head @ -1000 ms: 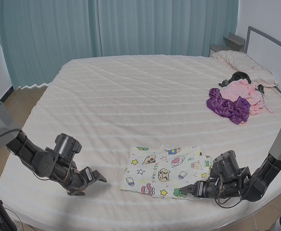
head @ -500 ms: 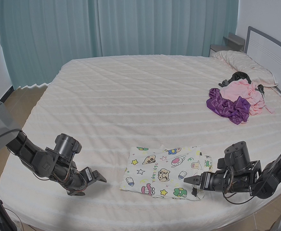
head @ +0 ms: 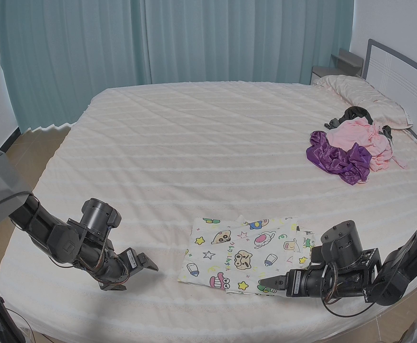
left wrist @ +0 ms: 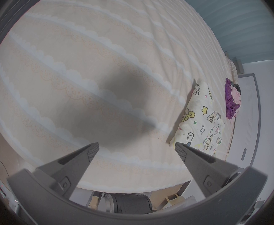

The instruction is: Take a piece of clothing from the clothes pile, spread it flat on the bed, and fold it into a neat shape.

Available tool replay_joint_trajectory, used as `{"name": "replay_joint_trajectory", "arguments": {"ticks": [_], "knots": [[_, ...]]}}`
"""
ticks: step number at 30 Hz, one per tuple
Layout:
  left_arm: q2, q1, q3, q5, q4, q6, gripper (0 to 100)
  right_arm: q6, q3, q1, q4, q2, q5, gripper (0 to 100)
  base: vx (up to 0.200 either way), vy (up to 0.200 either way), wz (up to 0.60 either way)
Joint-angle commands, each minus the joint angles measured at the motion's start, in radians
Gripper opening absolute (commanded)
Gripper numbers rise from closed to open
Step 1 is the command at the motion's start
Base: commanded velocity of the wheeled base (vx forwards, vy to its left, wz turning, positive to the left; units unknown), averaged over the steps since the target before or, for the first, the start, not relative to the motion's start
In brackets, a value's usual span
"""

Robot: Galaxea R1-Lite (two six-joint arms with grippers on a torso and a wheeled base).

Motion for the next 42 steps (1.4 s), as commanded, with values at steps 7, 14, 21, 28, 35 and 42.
{"name": "replay_joint_trajectory", "arguments": {"ticks": [7, 14, 21, 28, 35, 42], "knots": [[0.0, 0.0, 0.0, 0.0, 0.0, 0.0, 100, 0.0, 0.012, 0.001, -0.012, 0.129, 0.0, 100, 0.0, 0.0, 0.0], [0.0, 0.0, 0.0, 0.0, 0.0, 0.0, 100, -0.001, -0.002, -0.005, -0.018, 0.132, -0.001, 100, 0.0, 0.0, 0.0], [-0.002, 0.0, 0.0, 0.0, -0.002, 0.0, 100, -0.008, -0.031, -0.011, -0.046, 0.17, -0.003, 100, 0.0, 0.0, 0.0], [-0.002, 0.0, 0.0, 0.0, -0.002, 0.0, 100, -0.023, -0.017, -0.014, -0.061, 0.177, -0.011, 0, 0.0, 0.0, 0.0], [-0.003, 0.0, 0.0, 0.001, 0.0, 0.0, 100, -0.064, 0.027, -0.039, -0.068, 0.174, -0.066, 0, 0.0, 0.0, 0.0], [-0.002, 0.0, 0.0, 0.001, 0.0, 0.0, 100, -0.066, 0.101, -0.04, -0.138, 0.126, -0.081, 0, 0.0, 0.0, 0.0]]}}
